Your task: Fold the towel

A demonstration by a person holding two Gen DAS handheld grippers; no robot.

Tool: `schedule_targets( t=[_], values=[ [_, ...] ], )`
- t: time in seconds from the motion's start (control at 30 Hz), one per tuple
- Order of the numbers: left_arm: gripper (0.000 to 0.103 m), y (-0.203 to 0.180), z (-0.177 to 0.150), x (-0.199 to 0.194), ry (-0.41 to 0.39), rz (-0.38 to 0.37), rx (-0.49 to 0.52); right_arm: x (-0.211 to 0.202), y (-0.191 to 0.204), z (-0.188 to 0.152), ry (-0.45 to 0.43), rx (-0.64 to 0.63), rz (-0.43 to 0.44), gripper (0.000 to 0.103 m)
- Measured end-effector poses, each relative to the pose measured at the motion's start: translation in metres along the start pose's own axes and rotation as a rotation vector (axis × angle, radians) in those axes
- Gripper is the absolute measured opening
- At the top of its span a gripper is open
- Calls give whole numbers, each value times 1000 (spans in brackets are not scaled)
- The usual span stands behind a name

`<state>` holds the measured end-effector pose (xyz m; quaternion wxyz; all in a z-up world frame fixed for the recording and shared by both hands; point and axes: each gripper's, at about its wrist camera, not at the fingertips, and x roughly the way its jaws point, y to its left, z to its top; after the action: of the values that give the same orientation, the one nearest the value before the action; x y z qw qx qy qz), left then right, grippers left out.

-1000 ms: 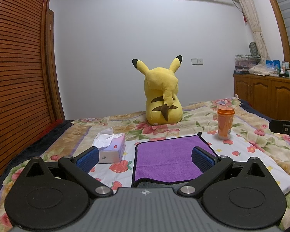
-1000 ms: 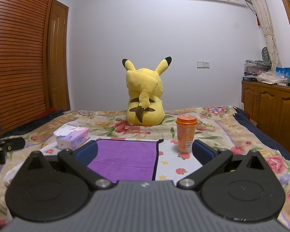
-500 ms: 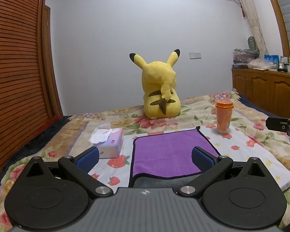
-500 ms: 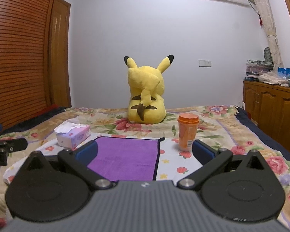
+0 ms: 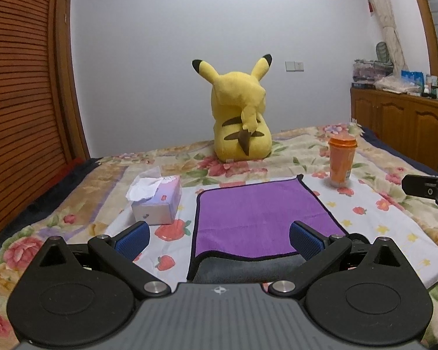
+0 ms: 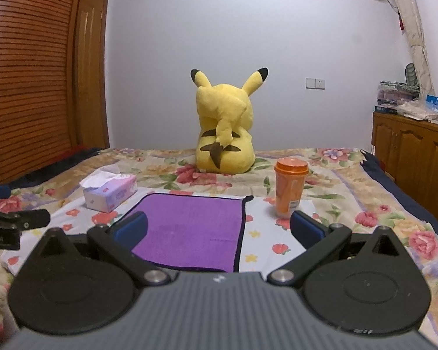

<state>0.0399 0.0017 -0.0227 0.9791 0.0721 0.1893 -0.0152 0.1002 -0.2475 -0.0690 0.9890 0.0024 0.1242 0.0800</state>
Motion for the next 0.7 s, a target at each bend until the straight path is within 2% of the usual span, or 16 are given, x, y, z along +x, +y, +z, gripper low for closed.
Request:
schedule_targets(
  t=[0.3,0.7],
  values=[
    [103,7,-3,35,81,-2,-8,20,0,-2,47,-5,5,103],
    [103,12,-7,66,143,-24,-13,47,1,-7,125,-19,22,103]
  ],
)
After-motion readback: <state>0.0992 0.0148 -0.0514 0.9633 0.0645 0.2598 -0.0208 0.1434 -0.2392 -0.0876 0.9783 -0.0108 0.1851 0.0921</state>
